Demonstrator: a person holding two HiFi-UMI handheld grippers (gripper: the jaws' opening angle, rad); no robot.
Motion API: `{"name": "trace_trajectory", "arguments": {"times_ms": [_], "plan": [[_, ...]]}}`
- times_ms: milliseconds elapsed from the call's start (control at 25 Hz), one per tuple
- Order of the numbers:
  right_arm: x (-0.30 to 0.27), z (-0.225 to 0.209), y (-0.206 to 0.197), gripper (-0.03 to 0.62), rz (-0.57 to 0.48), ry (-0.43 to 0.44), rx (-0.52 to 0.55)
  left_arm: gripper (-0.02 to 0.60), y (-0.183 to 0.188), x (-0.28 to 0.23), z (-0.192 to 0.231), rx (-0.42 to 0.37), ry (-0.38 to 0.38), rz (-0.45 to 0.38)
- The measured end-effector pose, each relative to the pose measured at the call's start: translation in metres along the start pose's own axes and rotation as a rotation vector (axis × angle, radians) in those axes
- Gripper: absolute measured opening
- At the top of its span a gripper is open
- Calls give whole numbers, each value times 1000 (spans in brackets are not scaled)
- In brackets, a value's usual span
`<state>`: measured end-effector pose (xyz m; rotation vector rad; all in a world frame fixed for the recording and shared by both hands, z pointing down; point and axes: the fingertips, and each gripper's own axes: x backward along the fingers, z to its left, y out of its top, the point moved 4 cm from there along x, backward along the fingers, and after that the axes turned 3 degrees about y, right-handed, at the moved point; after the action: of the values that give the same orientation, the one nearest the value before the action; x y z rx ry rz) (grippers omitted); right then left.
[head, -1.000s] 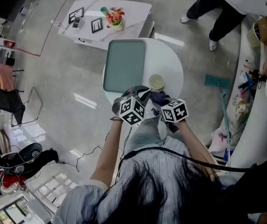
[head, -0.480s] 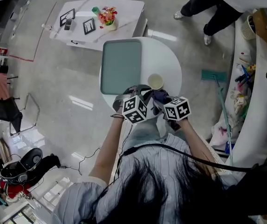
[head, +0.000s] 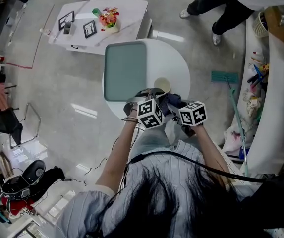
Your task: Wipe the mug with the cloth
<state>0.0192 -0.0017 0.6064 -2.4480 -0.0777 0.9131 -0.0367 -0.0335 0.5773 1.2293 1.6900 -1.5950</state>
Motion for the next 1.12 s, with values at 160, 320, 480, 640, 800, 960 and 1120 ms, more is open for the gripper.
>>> {"name": "trace_trajectory", "arguments": {"times_ms": [160, 320, 480, 640, 800, 960, 1120], "plan": [[7, -9, 2, 80, -3, -21, 9, 25, 1, -7, 0, 9, 3, 20], [10, -14, 6, 80, 2, -33, 22, 98, -2, -15, -3, 73, -46, 76], [11, -20, 10, 80, 10, -37, 37, 132, -2, -25, -5, 107, -59, 113], [12, -24, 12, 80, 19, -32, 52, 130, -7, -35, -5, 99, -32, 171], [11, -25, 15, 80, 26, -29, 64, 108, -9, -39, -1, 69, -11, 205], [10, -25, 16, 80, 33, -25, 74, 52, -8, -41, -3, -1, -14, 219], [11, -27, 16, 80, 42, -22, 86, 44, -8, -42, -5, -74, -40, 215]]}}
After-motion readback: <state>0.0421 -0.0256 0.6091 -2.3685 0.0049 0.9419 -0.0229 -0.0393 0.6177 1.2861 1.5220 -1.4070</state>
